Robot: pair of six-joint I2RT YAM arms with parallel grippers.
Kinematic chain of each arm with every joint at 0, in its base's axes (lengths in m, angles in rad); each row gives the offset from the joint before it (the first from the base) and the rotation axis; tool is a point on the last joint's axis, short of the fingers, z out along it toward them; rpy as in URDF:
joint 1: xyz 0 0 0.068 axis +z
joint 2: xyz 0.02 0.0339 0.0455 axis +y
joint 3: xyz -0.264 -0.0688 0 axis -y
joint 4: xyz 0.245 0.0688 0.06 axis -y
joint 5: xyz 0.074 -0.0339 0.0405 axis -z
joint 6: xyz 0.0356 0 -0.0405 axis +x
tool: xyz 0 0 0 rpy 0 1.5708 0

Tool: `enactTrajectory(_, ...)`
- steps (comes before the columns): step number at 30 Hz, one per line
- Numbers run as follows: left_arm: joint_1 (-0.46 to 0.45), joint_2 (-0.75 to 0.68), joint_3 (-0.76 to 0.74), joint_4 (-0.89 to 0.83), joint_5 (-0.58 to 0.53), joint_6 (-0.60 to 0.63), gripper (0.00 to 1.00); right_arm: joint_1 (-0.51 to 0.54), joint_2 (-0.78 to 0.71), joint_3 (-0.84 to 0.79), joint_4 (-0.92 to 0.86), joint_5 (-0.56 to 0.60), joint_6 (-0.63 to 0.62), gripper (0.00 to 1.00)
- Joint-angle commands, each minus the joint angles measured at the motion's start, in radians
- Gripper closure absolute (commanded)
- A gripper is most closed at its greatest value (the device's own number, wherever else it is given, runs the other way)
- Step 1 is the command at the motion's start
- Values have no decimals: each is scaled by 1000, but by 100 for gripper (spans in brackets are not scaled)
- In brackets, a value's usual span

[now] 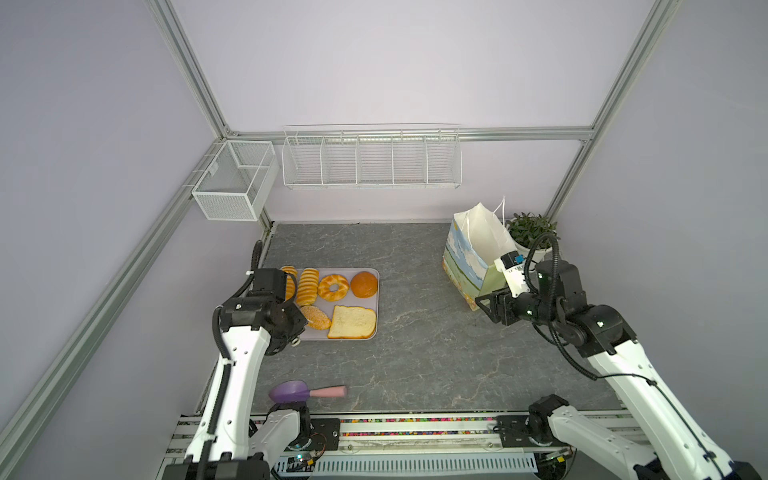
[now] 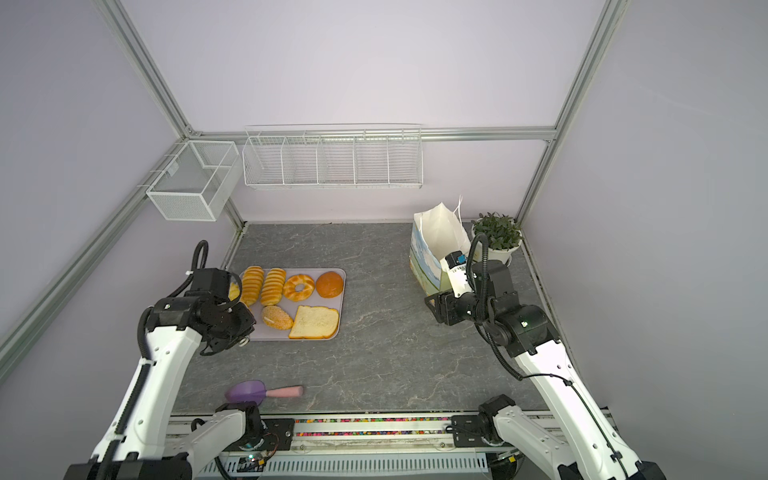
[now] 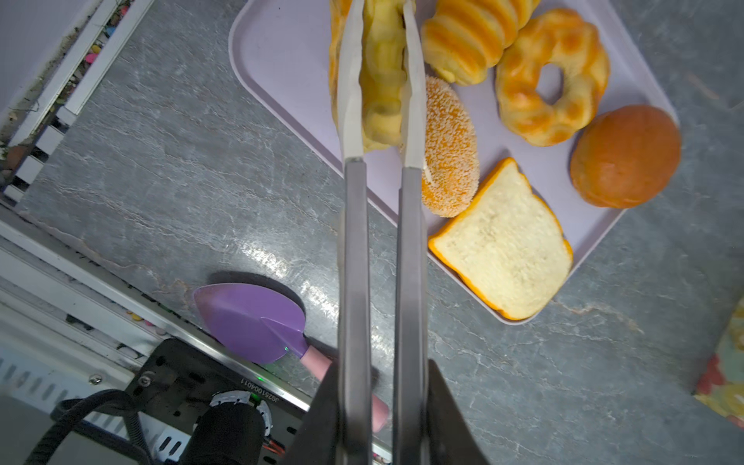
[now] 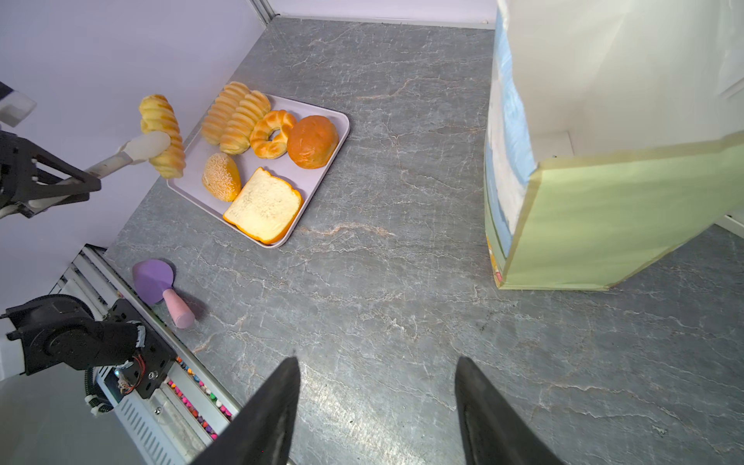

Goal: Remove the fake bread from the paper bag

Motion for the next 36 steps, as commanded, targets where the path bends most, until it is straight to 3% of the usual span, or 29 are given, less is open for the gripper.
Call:
enactTrajectory(1, 58, -92, -61, 70, 90, -41, 94, 18, 14, 0, 24, -17, 17, 37)
enactTrajectory(4, 129, -123, -108, 94, 180, -26, 95, 35, 25, 3, 23, -11, 19, 37)
enactTrajectory(8, 134, -135, -155, 111, 210, -28, 97, 64, 40, 6, 27, -7, 21, 37)
enactTrajectory(14, 170, -184, -275, 233, 387, -89, 100, 109, 73, 19, 26, 9, 18, 37)
enactTrajectory(20, 262, -219, -326, 278, 524, -103, 100, 148, 98, 21, 39, 28, 21, 37)
enactTrajectory(30, 262, -184, -324, 267, 533, -111, 100, 196, 140, 36, 51, 49, 18, 37)
enactTrajectory(32, 293, -175, -340, 234, 508, -96, 100, 202, 141, 35, 53, 50, 17, 37)
enactTrajectory(36, 309, -150, -315, 121, 403, -39, 90, 209, 133, 24, 63, 50, 17, 37)
